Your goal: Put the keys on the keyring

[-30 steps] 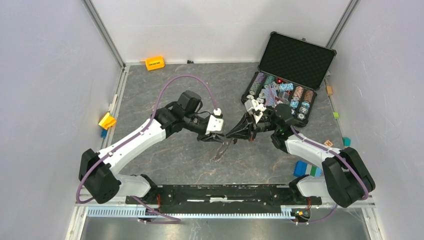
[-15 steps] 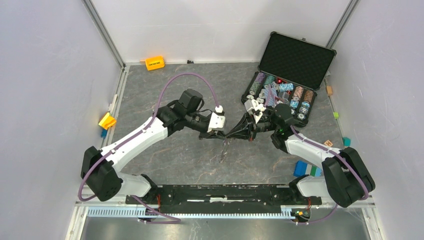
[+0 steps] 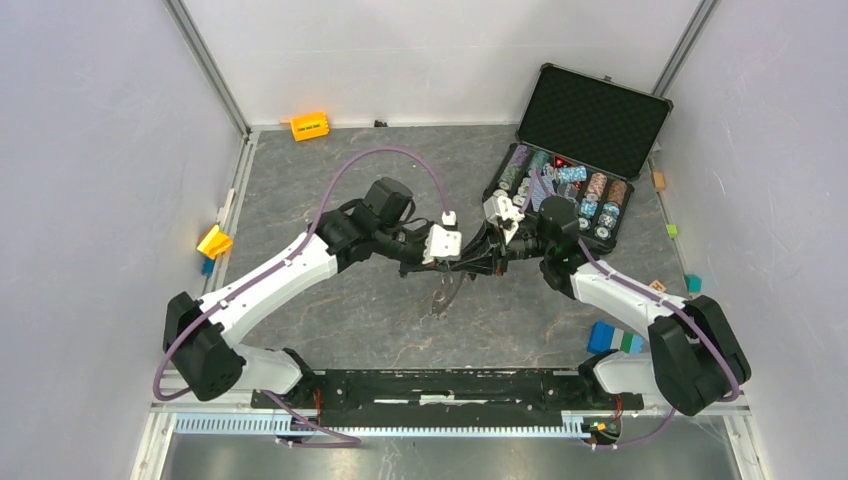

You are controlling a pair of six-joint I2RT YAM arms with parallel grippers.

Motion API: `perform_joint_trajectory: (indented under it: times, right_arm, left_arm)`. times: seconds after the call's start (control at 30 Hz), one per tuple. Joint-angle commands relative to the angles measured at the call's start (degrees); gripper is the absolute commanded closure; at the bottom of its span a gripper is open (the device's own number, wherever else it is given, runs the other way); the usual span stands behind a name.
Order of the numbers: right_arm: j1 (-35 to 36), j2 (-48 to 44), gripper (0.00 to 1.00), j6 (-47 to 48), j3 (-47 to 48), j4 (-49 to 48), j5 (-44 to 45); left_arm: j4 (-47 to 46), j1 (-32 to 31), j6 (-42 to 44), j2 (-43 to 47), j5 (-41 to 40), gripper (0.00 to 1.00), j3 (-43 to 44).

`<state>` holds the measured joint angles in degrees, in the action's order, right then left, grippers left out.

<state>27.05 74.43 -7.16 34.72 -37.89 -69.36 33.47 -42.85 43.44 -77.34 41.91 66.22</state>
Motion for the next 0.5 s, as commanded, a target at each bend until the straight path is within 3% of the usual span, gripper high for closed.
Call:
perform_joint_trajectory:
  times: [0.0,0.07,0.17,0.47]
  right_arm:
    - [-0.1,-1.5,0.7,13.4,4.3,14.0,5.3]
    - [-0.1,-1.7,0.59,13.4,4.2,13.9,5.6]
    - [0.0,-1.7,0.53,13.3,4.2,13.7,5.4]
    - [0.5,-2.0,0.51,11.0,3.6,10.8,3.4]
  left_arm:
    - [7.5,-4.5,-3.4,-0.6,-14.5,0.98,8.3]
    - [13.0,-5.6,-3.3,-2.0,-18.2,0.98,11.9]
    - [19.2,-7.2,-3.8,-4.6,-23.5,0.98,17.5]
    - [27.9,-11.4,-6.2,-9.8,-32.4,0.98,25.4]
